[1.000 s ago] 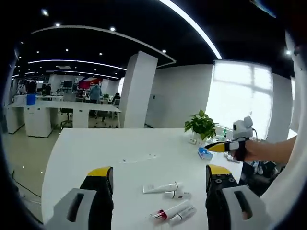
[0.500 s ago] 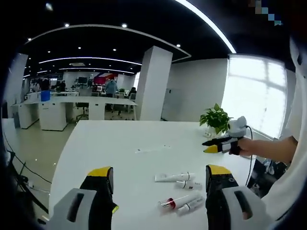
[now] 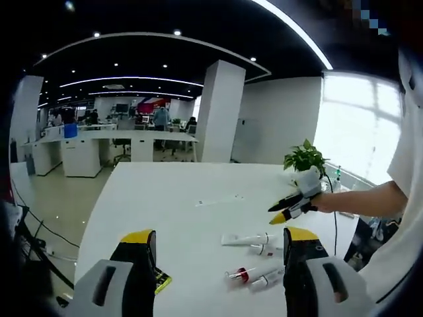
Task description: Arrange the skincare products in the storage area until every visible bottle or jar stands upright without overlapping.
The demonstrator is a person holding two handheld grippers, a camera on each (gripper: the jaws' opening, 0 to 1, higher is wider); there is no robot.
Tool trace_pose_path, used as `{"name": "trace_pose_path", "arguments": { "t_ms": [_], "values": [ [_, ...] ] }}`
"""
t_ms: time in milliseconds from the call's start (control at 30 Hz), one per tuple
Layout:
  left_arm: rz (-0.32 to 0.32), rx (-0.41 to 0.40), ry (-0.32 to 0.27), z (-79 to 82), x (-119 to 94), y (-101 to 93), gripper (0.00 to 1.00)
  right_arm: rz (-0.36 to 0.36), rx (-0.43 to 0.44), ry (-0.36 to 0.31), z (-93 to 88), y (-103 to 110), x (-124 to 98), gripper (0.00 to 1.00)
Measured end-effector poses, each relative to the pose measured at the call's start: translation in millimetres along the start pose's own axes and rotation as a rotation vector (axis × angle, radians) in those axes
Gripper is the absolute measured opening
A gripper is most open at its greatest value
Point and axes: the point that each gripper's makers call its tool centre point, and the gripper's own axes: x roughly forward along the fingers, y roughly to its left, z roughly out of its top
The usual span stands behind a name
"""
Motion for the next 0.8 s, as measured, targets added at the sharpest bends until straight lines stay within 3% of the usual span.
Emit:
{"name": "trace_pose_path", "arguments": {
  "t_ms": [133,400,800],
  "values": [
    [0.018,-0.001,-0.010,3.4,-1.9,4.8,0.81,0.021,-0.031,0.095,-16.9,-3.7,17.5,0.42],
    [0.048,-0.004,-0.029,8.0,-5.7,9.8,0.81,0.069,-0.075,0.198,-37.9,0.8,40.4,0.41],
    [0.077,-0.005,-0.007,-0.8,-11.2,12.0,0.80,0.114,-0.157,0.282,-46.5,10.6,68.7,0.37]
  ]
}}
